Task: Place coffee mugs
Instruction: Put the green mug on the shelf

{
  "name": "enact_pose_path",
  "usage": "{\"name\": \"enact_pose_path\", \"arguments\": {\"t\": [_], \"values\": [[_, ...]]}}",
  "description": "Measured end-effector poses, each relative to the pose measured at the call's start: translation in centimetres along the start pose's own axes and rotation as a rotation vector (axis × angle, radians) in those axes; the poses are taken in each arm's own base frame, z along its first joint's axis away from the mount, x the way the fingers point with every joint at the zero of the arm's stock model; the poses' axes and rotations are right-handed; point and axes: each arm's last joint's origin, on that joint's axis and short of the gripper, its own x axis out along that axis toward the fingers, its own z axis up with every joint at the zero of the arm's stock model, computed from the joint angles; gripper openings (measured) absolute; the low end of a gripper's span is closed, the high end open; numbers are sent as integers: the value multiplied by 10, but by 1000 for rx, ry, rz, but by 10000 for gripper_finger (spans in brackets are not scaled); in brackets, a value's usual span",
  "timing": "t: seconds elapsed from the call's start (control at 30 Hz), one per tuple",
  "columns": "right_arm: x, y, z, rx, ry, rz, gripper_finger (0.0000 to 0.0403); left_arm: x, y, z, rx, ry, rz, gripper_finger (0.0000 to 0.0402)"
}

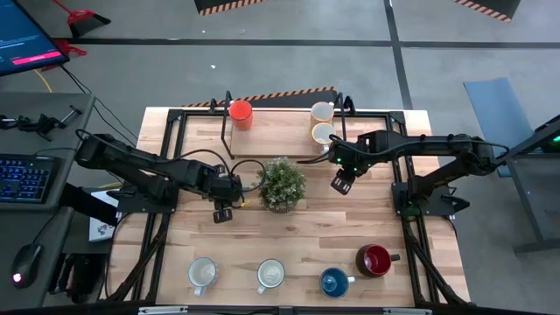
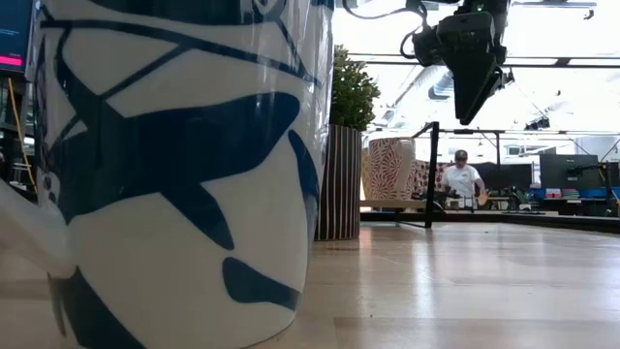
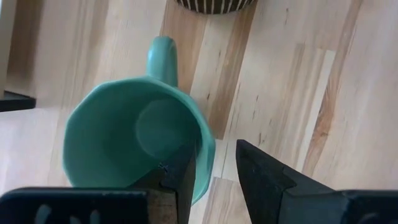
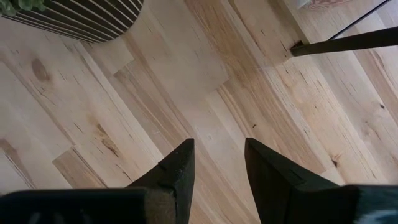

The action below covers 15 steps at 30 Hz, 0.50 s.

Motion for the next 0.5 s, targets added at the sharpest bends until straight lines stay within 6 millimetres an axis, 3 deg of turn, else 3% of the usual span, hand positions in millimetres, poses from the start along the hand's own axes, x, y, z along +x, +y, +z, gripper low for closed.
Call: {"name": "enact_pose_path", "arguments": {"t": [0.3, 0.5], "values": [[0, 0, 0, 0, 0, 0, 119, 6, -1, 1, 5, 23, 18, 106], [0, 0, 0, 0, -1, 0, 119, 24, -5, 5, 27, 71, 49, 106]]}}
